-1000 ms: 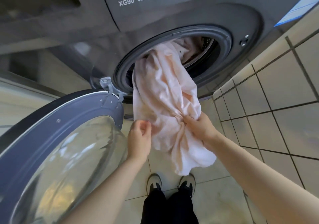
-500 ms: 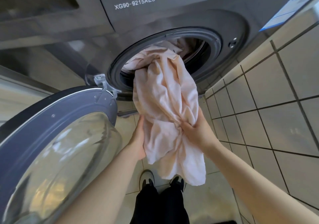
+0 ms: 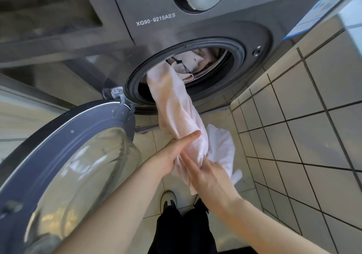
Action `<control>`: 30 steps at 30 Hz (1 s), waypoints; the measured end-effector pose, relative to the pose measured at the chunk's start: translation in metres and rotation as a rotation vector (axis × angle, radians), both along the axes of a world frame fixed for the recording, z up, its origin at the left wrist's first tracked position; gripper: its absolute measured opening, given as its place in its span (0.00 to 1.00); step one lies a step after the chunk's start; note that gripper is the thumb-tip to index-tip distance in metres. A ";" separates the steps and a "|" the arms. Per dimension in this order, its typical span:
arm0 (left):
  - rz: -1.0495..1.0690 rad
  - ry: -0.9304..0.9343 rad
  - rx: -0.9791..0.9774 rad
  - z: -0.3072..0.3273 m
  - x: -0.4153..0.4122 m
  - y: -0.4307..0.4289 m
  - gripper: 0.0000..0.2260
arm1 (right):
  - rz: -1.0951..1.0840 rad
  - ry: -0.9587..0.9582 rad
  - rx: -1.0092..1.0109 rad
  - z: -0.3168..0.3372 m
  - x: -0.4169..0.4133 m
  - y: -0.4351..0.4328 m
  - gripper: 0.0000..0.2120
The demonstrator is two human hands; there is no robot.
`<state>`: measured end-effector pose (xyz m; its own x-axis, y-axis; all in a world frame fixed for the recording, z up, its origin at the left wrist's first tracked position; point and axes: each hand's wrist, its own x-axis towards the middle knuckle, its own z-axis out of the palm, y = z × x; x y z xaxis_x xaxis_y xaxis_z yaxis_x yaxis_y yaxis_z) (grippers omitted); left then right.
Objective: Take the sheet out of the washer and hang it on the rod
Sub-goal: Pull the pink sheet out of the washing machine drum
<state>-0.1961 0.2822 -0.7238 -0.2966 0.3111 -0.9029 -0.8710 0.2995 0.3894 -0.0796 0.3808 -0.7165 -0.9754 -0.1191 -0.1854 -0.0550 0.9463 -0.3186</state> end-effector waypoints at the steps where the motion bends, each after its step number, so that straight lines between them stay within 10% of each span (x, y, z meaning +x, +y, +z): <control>1: 0.012 0.014 -0.009 0.001 0.001 -0.002 0.52 | 0.029 0.040 0.001 0.001 0.004 -0.004 0.43; 10: 0.003 0.225 -0.245 0.026 0.012 -0.039 0.14 | 0.217 0.101 -0.074 0.036 0.006 0.015 0.31; 21: -0.738 0.445 -0.403 0.079 0.055 -0.089 0.13 | 0.937 0.240 0.336 0.036 -0.087 -0.015 0.35; 30: -0.639 0.593 -0.376 0.093 0.060 -0.125 0.14 | 1.032 -0.025 0.218 0.020 -0.133 -0.029 0.34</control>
